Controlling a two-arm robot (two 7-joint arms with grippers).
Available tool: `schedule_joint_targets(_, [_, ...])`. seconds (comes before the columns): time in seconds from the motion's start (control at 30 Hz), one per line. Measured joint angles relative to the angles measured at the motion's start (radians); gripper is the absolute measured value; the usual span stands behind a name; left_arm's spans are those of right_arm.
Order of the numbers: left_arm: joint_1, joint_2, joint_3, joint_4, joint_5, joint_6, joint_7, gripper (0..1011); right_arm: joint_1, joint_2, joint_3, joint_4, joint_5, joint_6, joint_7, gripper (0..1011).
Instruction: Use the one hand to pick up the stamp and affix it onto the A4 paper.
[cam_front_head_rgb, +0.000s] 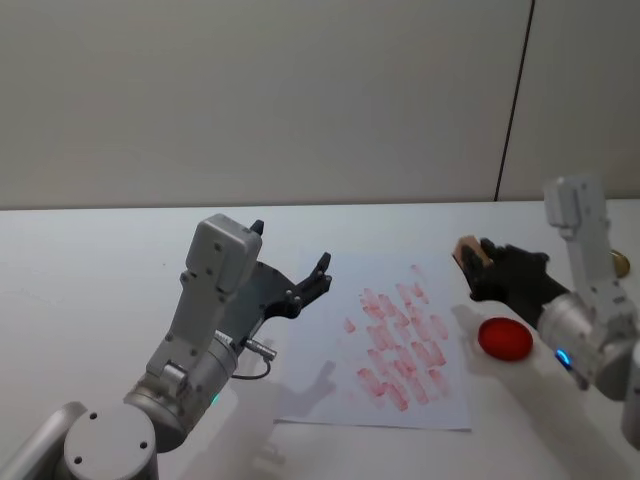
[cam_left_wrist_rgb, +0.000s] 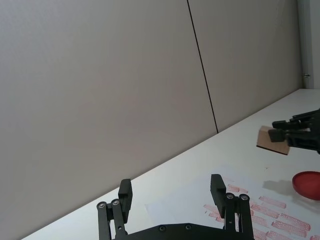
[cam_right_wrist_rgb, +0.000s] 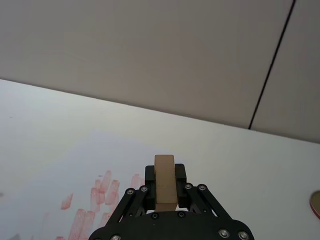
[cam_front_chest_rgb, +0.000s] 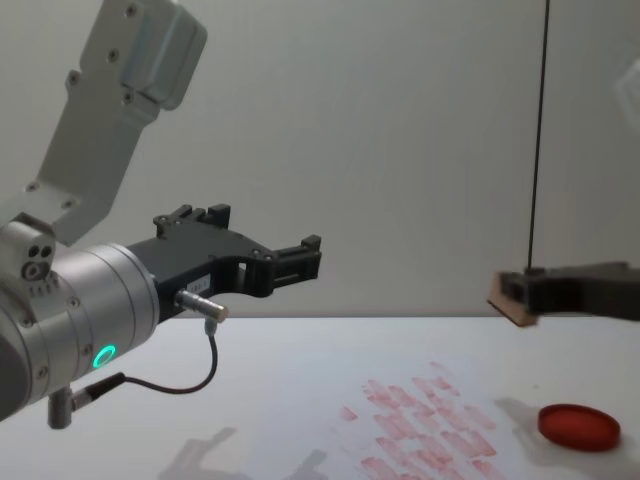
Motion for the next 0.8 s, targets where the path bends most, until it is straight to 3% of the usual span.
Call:
schedule_joint_targets(0.3, [0.000, 0.000, 0.000, 0.000, 0.000, 0.000, 0.000, 993, 0.094, -0.045, -0.019, 0.118, -0.042, -0.023, 0.045, 216])
schedule_joint_targets(0.8, [0.000, 0.000, 0.000, 0.000, 0.000, 0.000, 0.000, 993, 0.270, -0.131, -0.056, 0.417, -0.093, -0.061, 0.097, 214])
